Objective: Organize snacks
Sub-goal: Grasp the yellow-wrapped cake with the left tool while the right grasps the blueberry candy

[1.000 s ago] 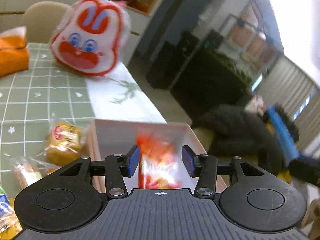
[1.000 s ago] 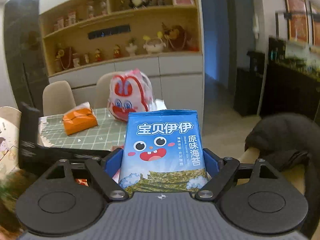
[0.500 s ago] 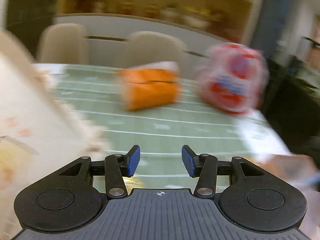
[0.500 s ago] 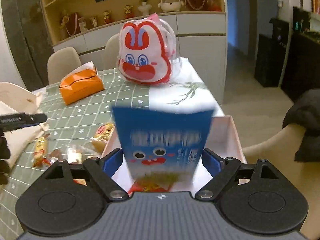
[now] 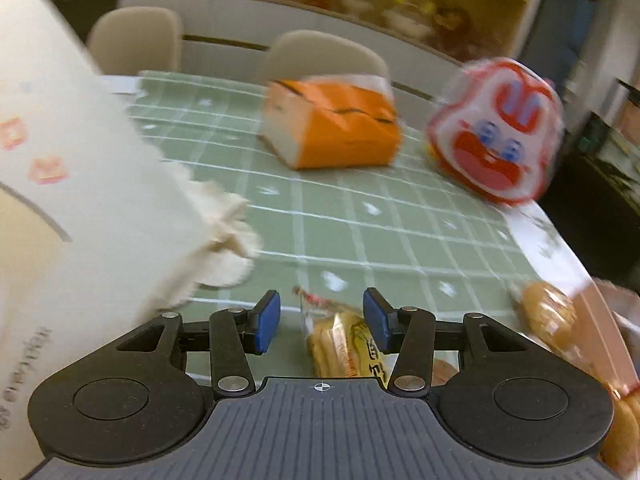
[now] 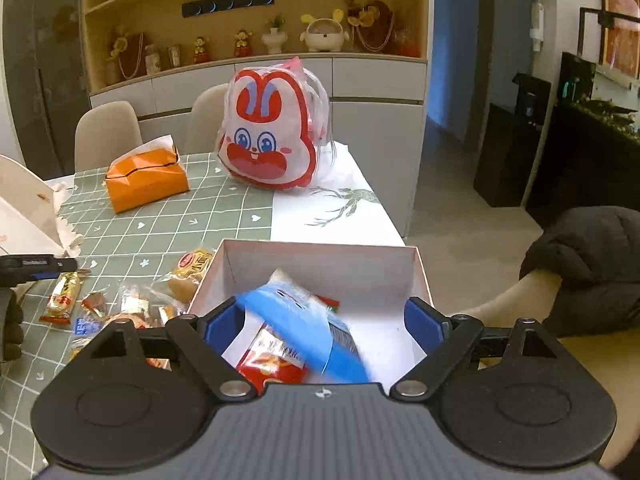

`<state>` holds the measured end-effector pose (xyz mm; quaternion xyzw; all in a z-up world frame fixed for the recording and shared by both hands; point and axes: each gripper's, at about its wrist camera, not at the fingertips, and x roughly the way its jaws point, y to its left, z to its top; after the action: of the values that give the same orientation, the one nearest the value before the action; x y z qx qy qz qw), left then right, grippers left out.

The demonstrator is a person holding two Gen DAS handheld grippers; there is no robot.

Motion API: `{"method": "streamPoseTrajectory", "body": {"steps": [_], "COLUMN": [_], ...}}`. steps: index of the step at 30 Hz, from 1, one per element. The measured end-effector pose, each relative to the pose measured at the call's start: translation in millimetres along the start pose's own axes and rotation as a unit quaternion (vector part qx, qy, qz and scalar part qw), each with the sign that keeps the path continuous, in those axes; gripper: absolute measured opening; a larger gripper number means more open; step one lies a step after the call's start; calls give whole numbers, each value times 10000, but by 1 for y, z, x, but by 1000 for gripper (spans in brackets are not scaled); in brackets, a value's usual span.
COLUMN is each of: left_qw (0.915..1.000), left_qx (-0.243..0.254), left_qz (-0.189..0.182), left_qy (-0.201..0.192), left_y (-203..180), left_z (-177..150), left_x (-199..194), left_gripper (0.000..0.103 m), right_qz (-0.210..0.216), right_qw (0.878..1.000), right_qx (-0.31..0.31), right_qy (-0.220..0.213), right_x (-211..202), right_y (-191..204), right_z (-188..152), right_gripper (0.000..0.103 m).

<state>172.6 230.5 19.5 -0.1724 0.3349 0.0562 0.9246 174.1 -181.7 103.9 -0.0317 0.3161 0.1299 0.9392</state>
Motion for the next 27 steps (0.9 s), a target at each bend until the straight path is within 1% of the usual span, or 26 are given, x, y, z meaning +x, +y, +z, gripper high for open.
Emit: {"method": "streamPoseTrajectory", "body": {"steps": [3, 5, 6, 10, 15, 16, 18, 19, 20, 22, 24, 27], "left_qw": [9982, 9954, 9944, 9926, 9888, 9884, 9878, 9877, 9879, 9894, 9922, 9955], "left_qx": [435, 860, 953, 978, 1166, 1225, 1338, 1362, 1368, 1272, 1068, 497], "left_qz": [-296, -338, -371, -653, -894, -861, -762, -738, -709, -683, -642, -669], "left_qy": [289, 264, 258, 298, 250, 247, 239, 224, 191, 130, -24, -458], "left_y": [-17, -30, -33, -35, -36, -37, -37, -37, -35, -28, -19, 1], "left_z": [-11, -23, -27, -41, -63, -67, -72, -74, -76, -79, -80, -78], "left_x": [3, -6, -10, -30, -62, -66, -73, -75, -80, -88, -97, -109], "left_gripper": [51, 50, 50, 50, 50, 48, 37, 27, 23, 23, 23, 24], "right_qz": [243, 369, 426, 674, 977, 1041, 1160, 1223, 1302, 1405, 1455, 1569], "right_qw": [9995, 9990, 9988, 9974, 9902, 9880, 9833, 9815, 9797, 9779, 9778, 9786], "right_qx": [195, 196, 150, -211, -994, -1142, -1395, -1464, -1506, -1514, -1456, -1241], "right_qy": [111, 153, 161, 122, 52, 58, 128, 176, 240, 326, 389, 476], "right_x": [-8, -13, -16, -32, -53, -56, -58, -59, -58, -55, -51, -43], "right_y": [-5, -1, 3, 32, 82, 91, 109, 116, 122, 128, 131, 132], "right_z": [-6, -14, -21, -47, -82, -88, -100, -104, -108, -112, -113, -105], "right_gripper": [88, 88, 88, 88, 88, 88, 88, 88, 88, 88, 88, 88]}}
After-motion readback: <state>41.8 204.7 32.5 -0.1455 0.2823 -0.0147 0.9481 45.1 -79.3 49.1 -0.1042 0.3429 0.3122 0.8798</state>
